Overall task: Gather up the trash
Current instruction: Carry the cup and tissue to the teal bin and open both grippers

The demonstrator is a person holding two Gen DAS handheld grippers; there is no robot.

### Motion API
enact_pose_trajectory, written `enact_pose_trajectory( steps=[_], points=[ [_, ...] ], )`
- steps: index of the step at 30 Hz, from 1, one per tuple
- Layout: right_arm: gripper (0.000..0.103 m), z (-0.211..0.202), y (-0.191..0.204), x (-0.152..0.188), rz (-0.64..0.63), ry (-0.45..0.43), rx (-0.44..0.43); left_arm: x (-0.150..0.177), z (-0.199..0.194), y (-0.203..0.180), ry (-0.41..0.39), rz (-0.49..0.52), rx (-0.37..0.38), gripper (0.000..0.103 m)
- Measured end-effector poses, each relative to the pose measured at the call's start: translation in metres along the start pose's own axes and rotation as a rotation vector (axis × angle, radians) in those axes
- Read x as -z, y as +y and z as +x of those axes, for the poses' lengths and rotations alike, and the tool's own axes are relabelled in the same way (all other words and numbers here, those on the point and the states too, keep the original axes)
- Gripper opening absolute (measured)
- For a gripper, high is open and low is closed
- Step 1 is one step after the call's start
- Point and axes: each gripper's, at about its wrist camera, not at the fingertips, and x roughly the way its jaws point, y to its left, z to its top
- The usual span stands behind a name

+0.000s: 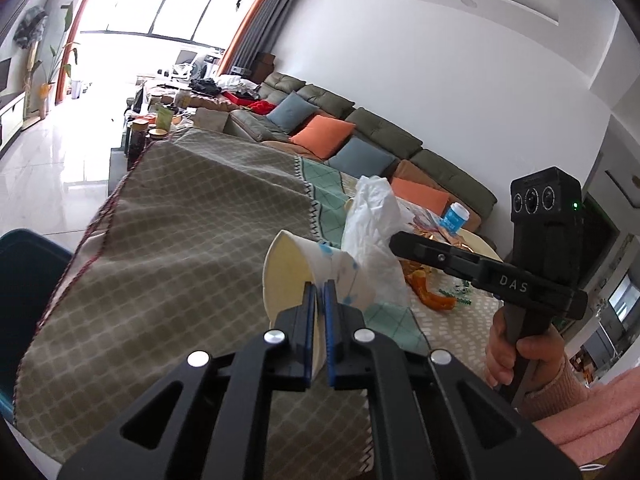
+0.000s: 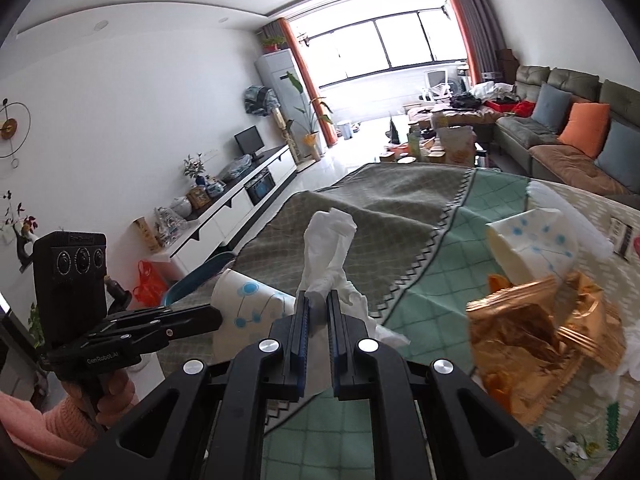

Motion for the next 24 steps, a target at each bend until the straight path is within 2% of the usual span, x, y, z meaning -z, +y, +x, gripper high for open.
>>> enact_pose_trajectory(
  steps=[2, 4, 7, 9, 11, 12, 18, 24],
  points=[
    [0.009, 0.004, -0.001, 0.001, 0.006, 0.012, -0.001, 0.002, 0.003, 0.004, 0.022, -0.013, 0.021, 0.007],
    [0.009, 0.009, -0.003, 0.004, 0.020, 0.028, -0.011, 0.006, 0.008, 0.006, 0.049, -0.022, 0.054, 0.020],
    [0.009, 0.013, 0.000, 0.007, 0.022, 0.051, -0.026, 0.010, 0.017, 0.005, 0.067, -0.017, 0.059, 0.025],
    [0.009, 0.016, 0.004, 0.007, 0.015, 0.061, -0.032, 0.010, 0.022, 0.004, 0.071, -0.015, 0.058, 0.024],
    [0.009, 0.019, 0.009, 0.007, 0.007, 0.065, -0.040, 0.010, 0.024, 0.004, 0.069, -0.014, 0.047, 0.011],
    [0.009, 0.020, 0.012, 0.006, 0.004, 0.064, -0.051, 0.009, 0.022, 0.005, 0.064, -0.014, 0.043, 0.008],
    [0.009, 0.028, 0.029, -0.005, -0.029, 0.057, -0.104, 0.006, -0.006, 0.015, 0.008, -0.018, -0.020, 0.007],
    [0.009, 0.049, 0.057, -0.022, -0.077, 0.053, -0.190, -0.005, -0.054, 0.035, -0.078, -0.028, -0.137, 0.007]
  ],
)
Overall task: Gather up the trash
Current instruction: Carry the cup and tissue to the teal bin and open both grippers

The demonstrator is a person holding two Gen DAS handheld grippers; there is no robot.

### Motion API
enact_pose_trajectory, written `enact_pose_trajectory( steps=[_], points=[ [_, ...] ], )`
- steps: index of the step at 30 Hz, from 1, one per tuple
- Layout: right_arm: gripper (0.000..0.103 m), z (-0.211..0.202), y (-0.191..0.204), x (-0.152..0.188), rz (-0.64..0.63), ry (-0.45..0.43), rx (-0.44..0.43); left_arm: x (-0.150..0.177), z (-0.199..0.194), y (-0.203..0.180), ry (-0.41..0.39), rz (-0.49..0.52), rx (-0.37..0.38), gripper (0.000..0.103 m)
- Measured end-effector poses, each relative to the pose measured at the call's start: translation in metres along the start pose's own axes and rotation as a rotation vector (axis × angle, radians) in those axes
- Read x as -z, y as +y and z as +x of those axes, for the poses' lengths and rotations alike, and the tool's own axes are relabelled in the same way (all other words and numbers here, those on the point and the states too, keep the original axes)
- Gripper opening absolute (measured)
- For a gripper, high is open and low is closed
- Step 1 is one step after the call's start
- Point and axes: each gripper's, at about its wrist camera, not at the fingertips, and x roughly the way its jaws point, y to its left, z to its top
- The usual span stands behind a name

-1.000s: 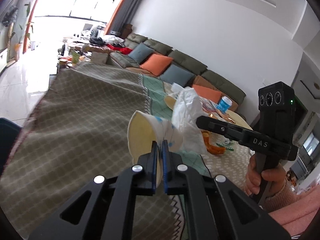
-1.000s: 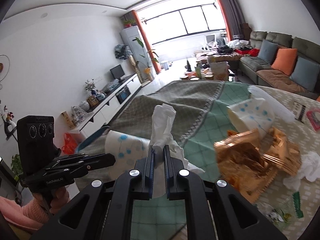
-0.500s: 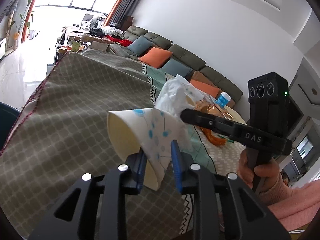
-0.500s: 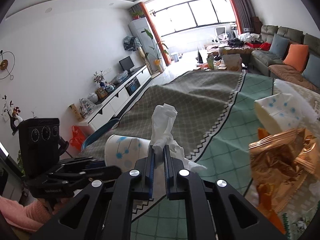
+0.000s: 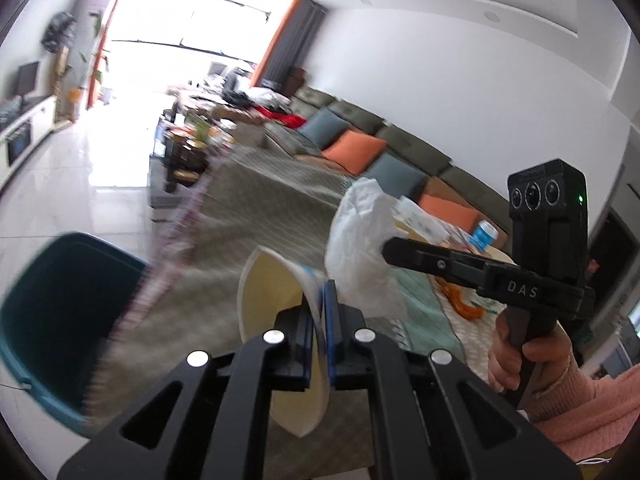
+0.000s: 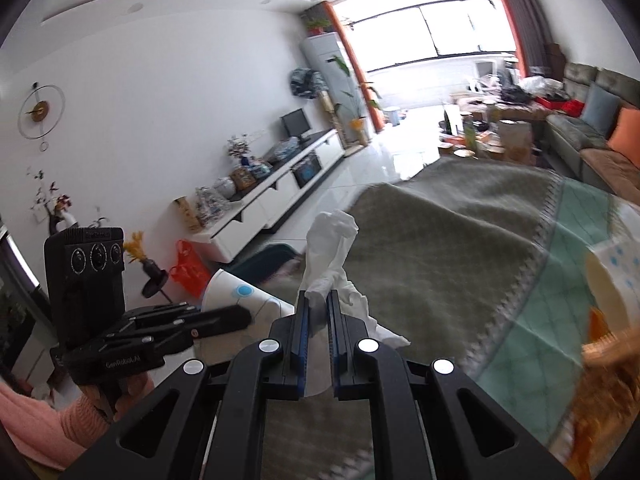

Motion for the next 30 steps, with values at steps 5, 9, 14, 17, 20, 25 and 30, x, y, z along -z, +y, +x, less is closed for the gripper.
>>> enact_pose_trajectory(
  steps=[5, 9, 14, 17, 20, 25, 30],
  points=[
    [0.009, 0.027, 0.020, -0.018, -0.032, 0.000, -0.083, -0.011, -0.030, 0.023, -0.054, -0.019, -0.098, 0.007],
    [0.009, 0.048, 0.030, -0.029, -0.035, 0.008, -0.140, -0.018, -0.045, 0.043, -0.072, -0.031, -0.184, 0.007],
    [0.009, 0.078, 0.041, -0.041, -0.041, 0.030, -0.187, -0.022, -0.050, 0.071, -0.063, -0.059, -0.281, 0.007],
    [0.009, 0.091, 0.050, -0.043, -0.048, 0.040, -0.197, -0.021, -0.049, 0.086, -0.046, -0.070, -0.336, 0.007],
    [0.009, 0.110, 0.055, -0.045, -0.063, 0.067, -0.192, -0.021, -0.046, 0.096, -0.028, -0.082, -0.355, 0.007],
    [0.009, 0.139, 0.061, -0.043, -0.068, 0.121, -0.172, -0.021, -0.023, 0.112, 0.016, -0.098, -0.393, 0.007],
    [0.011, 0.166, 0.065, -0.036, -0.081, 0.200, -0.139, -0.018, -0.017, 0.124, 0.026, -0.146, -0.394, 0.007]
  ],
)
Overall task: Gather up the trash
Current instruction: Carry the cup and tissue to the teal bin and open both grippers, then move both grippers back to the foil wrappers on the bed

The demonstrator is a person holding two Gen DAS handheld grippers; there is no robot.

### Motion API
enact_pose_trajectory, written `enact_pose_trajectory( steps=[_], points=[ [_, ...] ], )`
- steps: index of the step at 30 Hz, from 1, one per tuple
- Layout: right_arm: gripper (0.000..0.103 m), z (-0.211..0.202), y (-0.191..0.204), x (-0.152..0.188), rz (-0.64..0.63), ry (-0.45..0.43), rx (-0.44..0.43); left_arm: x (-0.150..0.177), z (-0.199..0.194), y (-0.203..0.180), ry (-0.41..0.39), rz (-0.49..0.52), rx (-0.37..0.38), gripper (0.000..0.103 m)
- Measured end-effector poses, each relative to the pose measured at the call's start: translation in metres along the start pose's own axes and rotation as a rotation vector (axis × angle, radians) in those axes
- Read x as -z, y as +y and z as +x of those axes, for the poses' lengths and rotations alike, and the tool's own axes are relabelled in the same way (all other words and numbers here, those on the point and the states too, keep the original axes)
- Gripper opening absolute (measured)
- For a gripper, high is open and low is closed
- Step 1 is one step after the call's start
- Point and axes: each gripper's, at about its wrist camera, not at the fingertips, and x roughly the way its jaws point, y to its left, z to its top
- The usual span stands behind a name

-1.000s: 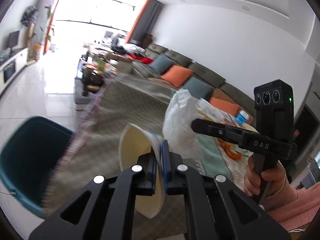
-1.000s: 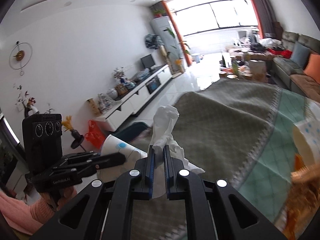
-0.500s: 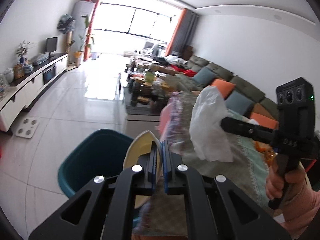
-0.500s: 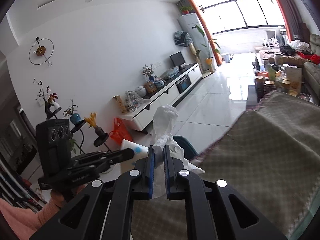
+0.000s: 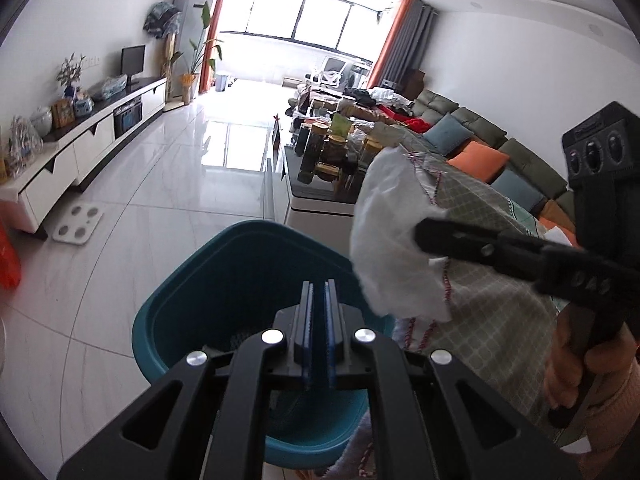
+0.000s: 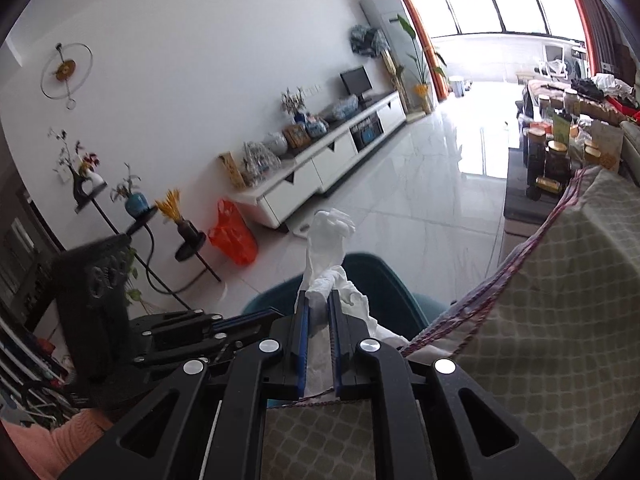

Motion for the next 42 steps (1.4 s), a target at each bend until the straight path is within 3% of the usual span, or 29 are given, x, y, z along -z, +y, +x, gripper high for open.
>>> enact_pose_trajectory(
  steps=[9, 11, 18, 26, 28, 32, 42],
  points=[
    [0.015, 0.026, -0.002, -0.001, 0.028, 0.093, 0.017, 0.007, -0.008, 0.001, -0.029, -0.047, -0.015, 0.028],
    [0.024, 0.028, -0.002, -0.001, 0.032, 0.103, 0.023, 0.007, -0.009, -0.001, -0.034, -0.049, -0.023, 0.033],
    [0.034, 0.024, -0.007, 0.000, 0.059, 0.100, 0.033, 0.007, -0.014, -0.004, -0.055, -0.058, -0.032, 0.044],
    [0.034, -0.003, -0.011, 0.004, 0.063, 0.041, 0.021, 0.009, -0.030, -0.018, -0.103, -0.022, -0.044, 0.065],
    [0.034, -0.013, -0.012, 0.006, 0.064, 0.019, 0.016, 0.011, -0.033, -0.026, -0.115, -0.008, -0.047, 0.074],
    [0.044, -0.038, -0.009, 0.012, 0.050, -0.036, 0.024, 0.014, -0.039, -0.042, -0.141, 0.014, -0.043, 0.088],
    [0.059, -0.125, -0.019, 0.043, 0.048, -0.179, 0.125, 0.031, -0.037, -0.108, -0.167, 0.113, 0.059, 0.099]
  ],
)
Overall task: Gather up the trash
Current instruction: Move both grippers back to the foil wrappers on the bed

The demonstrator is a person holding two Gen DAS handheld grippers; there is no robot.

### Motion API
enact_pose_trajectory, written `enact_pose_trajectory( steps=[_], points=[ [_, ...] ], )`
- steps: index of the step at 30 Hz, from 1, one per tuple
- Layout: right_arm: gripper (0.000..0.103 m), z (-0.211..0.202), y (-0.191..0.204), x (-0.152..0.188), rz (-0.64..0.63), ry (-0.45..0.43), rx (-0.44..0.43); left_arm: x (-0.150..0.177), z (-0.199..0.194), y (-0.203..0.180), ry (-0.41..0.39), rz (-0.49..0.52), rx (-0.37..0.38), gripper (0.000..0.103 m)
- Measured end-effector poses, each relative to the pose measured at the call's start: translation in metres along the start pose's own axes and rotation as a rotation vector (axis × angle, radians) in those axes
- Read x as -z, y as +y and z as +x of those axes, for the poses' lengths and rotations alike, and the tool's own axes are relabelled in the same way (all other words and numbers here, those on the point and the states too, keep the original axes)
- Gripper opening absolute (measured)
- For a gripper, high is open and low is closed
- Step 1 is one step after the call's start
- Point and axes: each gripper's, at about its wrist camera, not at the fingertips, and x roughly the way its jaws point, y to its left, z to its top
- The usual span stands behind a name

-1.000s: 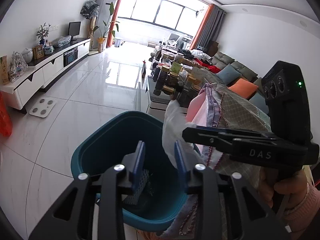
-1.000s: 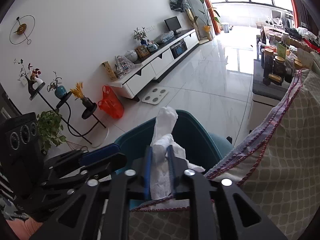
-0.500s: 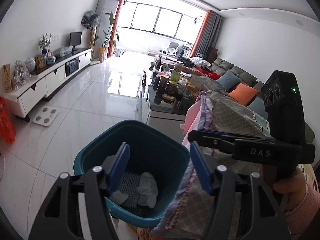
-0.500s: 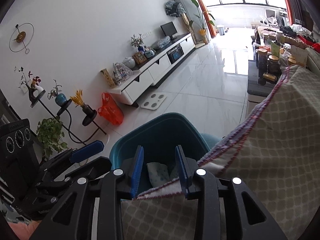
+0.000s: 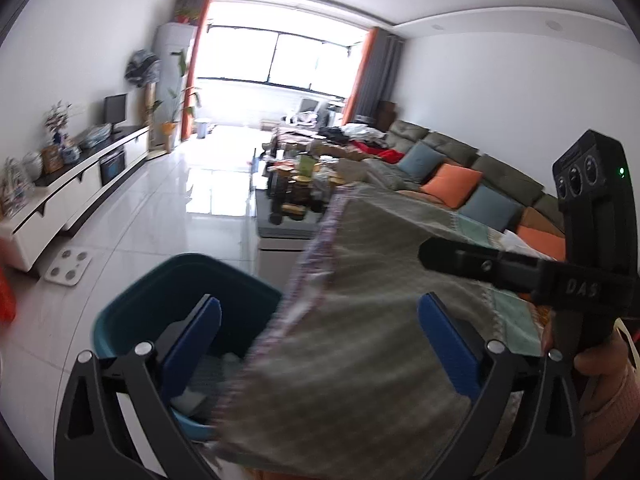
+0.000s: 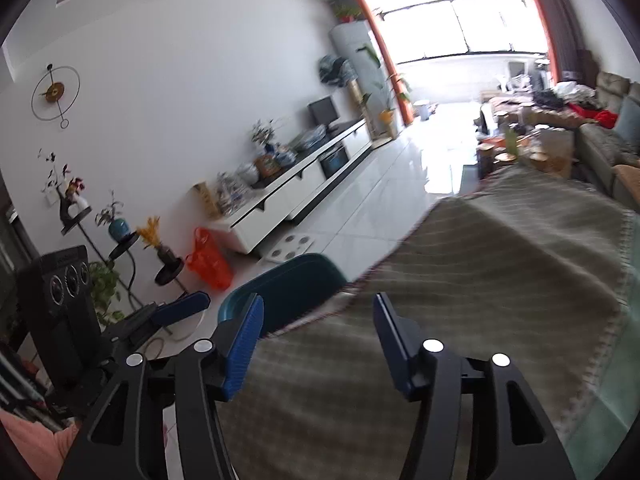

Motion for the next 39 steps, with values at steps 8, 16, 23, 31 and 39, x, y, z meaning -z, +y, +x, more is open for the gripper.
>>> enact_pose_trajectory(
  steps=[8, 16, 23, 31, 39],
  points=[
    [0.068, -0.075, -0.036, 0.023, 0.042, -0.097, 0.166, 0.012, 0.021, -0.069, 0.038, 0.091, 0.150, 0.099],
    [0.068, -0.142, -0.082, 0.061, 0.145, -0.143, 0.355, 0.024, 0.048, -0.138, 0.105, 0.186, 0.288, 0.099],
    [0.068, -0.187, -0.113, 0.092, 0.229, -0.172, 0.486, 0.029, 0.078, -0.182, 0.187, 0.218, 0.373, 0.099],
    [0.069, -0.223, -0.152, 0.127, 0.373, -0.180, 0.541, 0.033, 0.109, -0.221, 0.295, 0.275, 0.437, 0.098],
    [0.069, -0.229, -0.162, 0.146, 0.430, -0.167, 0.485, 0.034, 0.132, -0.242, 0.390, 0.255, 0.485, 0.082]
  ],
)
